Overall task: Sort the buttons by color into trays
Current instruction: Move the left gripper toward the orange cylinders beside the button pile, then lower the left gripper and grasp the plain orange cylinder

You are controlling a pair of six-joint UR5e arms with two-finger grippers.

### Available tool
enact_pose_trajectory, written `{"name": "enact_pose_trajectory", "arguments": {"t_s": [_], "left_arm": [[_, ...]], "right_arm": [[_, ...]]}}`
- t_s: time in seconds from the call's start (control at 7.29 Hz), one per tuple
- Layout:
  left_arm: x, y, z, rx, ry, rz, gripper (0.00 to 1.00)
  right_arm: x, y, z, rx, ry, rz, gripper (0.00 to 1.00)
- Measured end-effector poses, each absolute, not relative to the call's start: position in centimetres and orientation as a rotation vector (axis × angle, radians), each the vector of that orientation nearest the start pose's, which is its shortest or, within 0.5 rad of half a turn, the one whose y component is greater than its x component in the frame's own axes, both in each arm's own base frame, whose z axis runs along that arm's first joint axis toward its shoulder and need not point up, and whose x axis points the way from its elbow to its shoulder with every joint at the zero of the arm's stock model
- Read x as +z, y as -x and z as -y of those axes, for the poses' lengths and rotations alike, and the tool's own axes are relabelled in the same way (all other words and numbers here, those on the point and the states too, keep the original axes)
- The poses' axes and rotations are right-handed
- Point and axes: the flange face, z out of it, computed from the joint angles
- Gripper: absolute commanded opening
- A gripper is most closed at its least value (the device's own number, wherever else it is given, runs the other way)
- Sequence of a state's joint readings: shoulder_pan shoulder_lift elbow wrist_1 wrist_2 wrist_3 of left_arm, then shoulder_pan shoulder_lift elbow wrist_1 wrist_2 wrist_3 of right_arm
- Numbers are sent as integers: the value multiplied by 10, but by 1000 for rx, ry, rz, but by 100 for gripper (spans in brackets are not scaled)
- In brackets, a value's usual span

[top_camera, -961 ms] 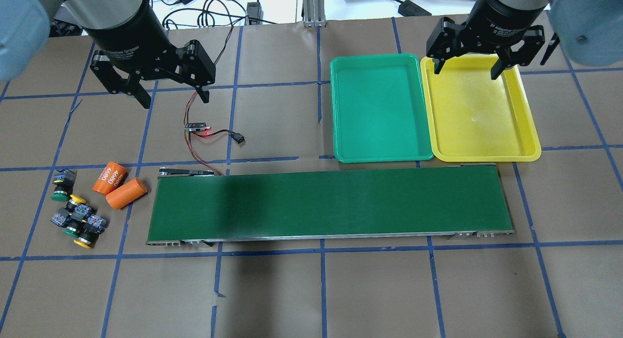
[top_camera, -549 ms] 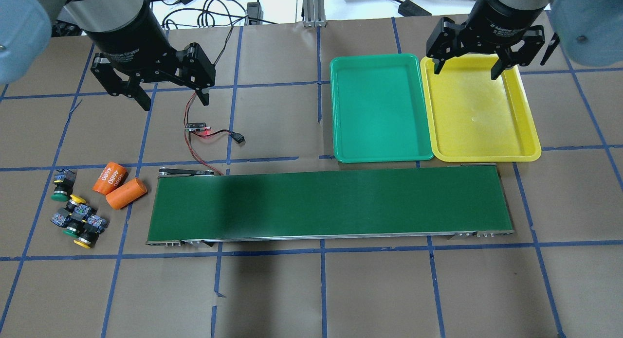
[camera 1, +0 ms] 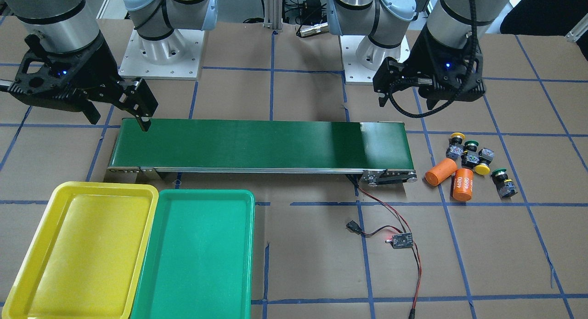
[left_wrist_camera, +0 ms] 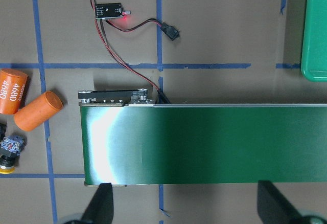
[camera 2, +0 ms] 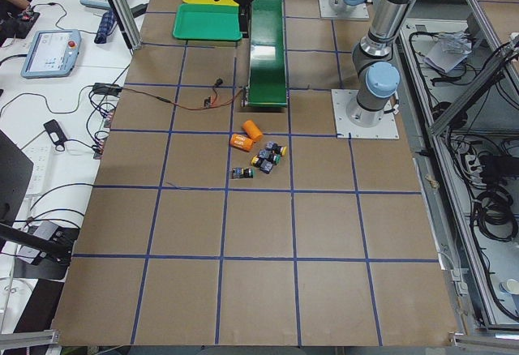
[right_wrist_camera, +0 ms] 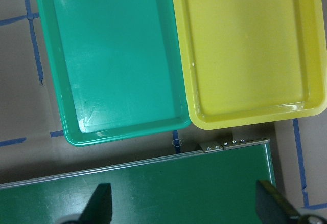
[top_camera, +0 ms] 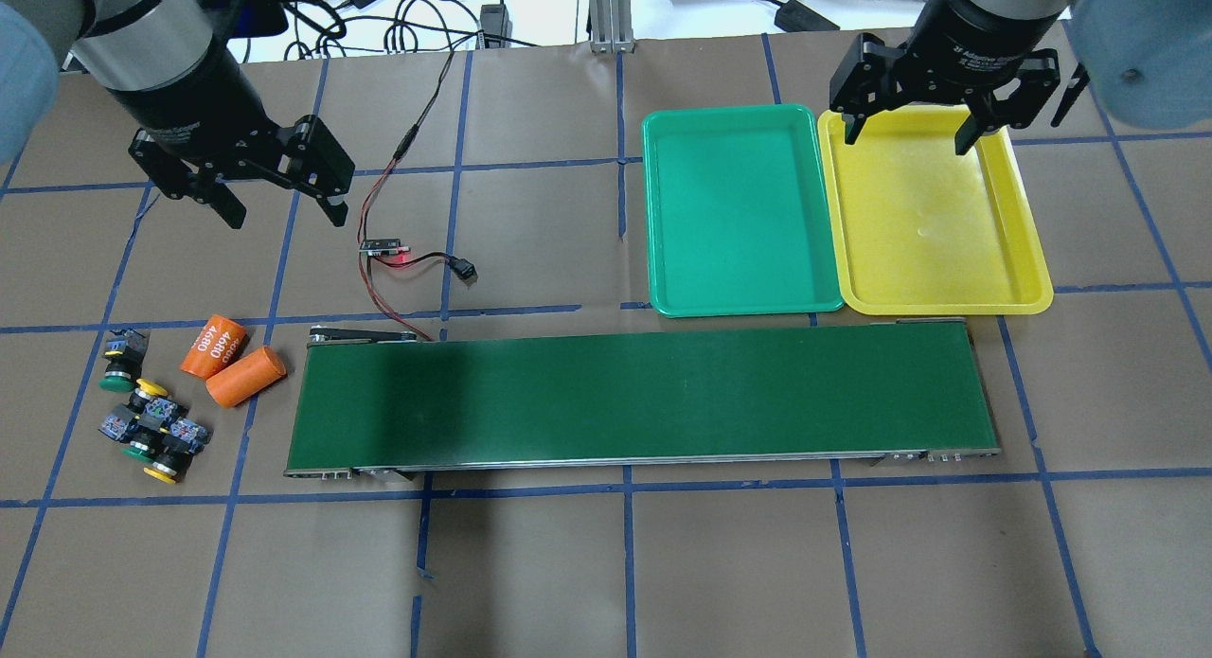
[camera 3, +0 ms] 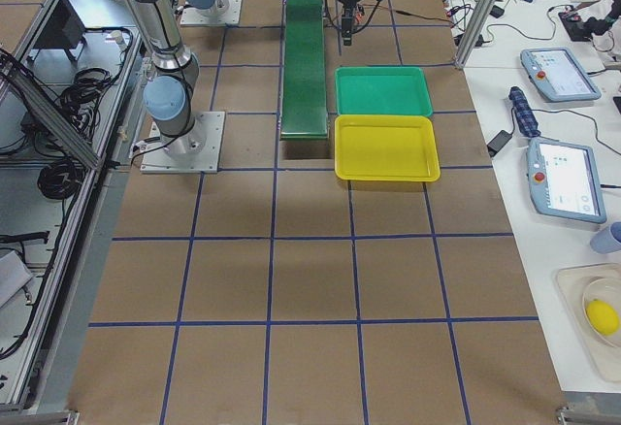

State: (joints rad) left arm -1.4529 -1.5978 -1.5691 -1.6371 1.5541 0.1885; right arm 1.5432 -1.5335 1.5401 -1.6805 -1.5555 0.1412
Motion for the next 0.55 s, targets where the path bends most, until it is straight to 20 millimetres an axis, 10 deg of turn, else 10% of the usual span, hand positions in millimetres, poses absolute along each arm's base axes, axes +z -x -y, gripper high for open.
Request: {"name": "enact_pose_trajectory", "arguments": {"t_s": [0.55], "left_arm": [[341, -28, 496, 81, -450, -3145, 100]], "right_arm": [[495, -120, 521, -159, -261, -3105, 100]]}}
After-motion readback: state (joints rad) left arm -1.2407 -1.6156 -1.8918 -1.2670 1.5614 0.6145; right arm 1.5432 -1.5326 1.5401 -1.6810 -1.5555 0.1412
